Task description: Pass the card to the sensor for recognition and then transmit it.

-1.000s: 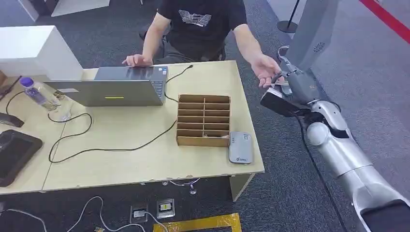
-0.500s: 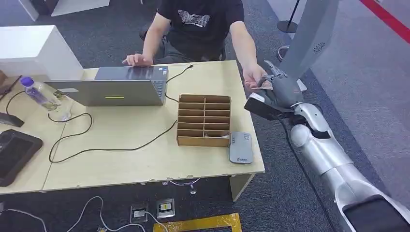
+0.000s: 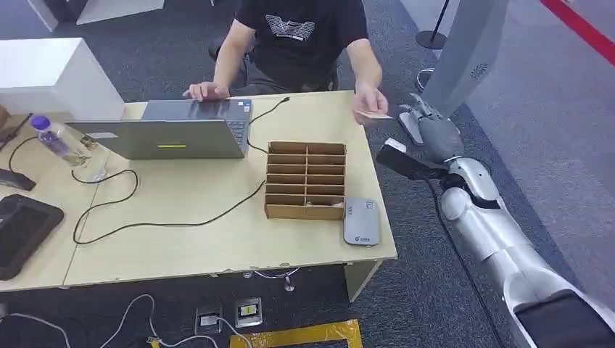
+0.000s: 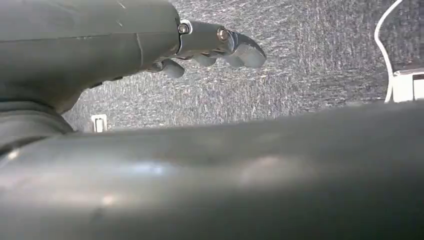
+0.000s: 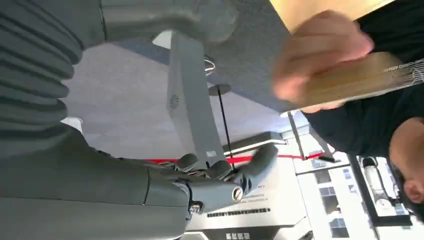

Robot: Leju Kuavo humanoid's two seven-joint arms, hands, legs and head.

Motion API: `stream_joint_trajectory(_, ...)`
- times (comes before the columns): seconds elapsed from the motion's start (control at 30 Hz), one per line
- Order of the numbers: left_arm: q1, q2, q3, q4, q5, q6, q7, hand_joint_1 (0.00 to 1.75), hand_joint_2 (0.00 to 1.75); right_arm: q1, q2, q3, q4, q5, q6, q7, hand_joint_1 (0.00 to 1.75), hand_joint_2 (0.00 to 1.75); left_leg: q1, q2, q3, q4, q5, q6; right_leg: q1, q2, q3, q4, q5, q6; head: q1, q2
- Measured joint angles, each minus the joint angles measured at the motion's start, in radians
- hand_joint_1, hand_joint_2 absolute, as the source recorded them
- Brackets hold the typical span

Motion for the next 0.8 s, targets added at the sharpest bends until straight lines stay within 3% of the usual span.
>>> stream_joint_trajectory(0.33,0.005,-0.003,0.003,0.0,0.018,0.012,0.005,0.0,0.0,-0.002,0.009,-0.002,0.028,0.006,-0.085,0.001,0.0,0.0,0.0,0.0,0.0,0.0,0.0,0.0,0.0,0.0,0.0,0.0,0.0,0.0,0.0,0.0)
stream_joint_trajectory(0.43,0.023,-0.003,0.009,0.0,0.028,0.014,-0.002,0.0,0.0,0.042,-0.003,-0.017,-0.03,-0.036,-0.027,0.086,0.0,0.0,0.0,0.0,0.001,0.0,0.0,0.0,0.0,0.0,0.0,0.0,0.0,-0.001,0.0,0.0)
stream_joint_trajectory(0.53,0.037,-0.003,0.009,0.0,0.029,0.013,0.0,0.0,0.0,0.131,-0.036,-0.026,-0.161,-0.047,0.049,0.214,0.0,0.0,0.0,0.0,0.0,0.0,0.0,0.0,0.0,-0.001,0.0,0.0,0.0,-0.001,0.0,0.0)
stream_joint_trajectory(0.63,0.042,-0.002,0.01,0.0,0.03,0.011,0.005,0.0,0.0,0.219,-0.082,-0.032,-0.307,-0.06,0.152,0.352,0.0,0.0,0.0,0.0,0.0,0.0,0.0,0.0,0.0,-0.001,0.0,-0.001,0.0,-0.001,0.0,0.0)
stream_joint_trajectory(0.73,0.044,-0.002,0.011,0.0,0.034,0.011,0.005,0.0,0.0,0.29,-0.141,-0.032,-0.457,-0.026,0.192,0.456,0.0,0.0,0.0,0.0,0.0,0.0,0.0,0.0,0.0,-0.001,0.0,-0.001,0.0,-0.001,0.0,0.0)
stream_joint_trajectory(0.77,0.046,-0.002,0.013,0.0,0.034,0.011,0.005,0.0,0.0,0.308,-0.156,-0.031,-0.513,-0.019,0.198,0.47,0.0,1.75,0.0,0.0,0.0,0.0,0.0,0.0,0.0,-0.001,0.0,-0.001,0.0,-0.001,0.0,0.0)
stream_joint_trajectory(0.8,0.046,-0.002,0.017,0.0,0.034,0.011,0.005,0.0,0.0,0.319,-0.175,-0.032,-0.566,-0.017,0.203,0.479,0.0,1.75,0.0,0.002,0.0,0.0,0.0,0.0,0.0,0.001,0.0,-0.001,0.0,-0.001,0.0,0.0)
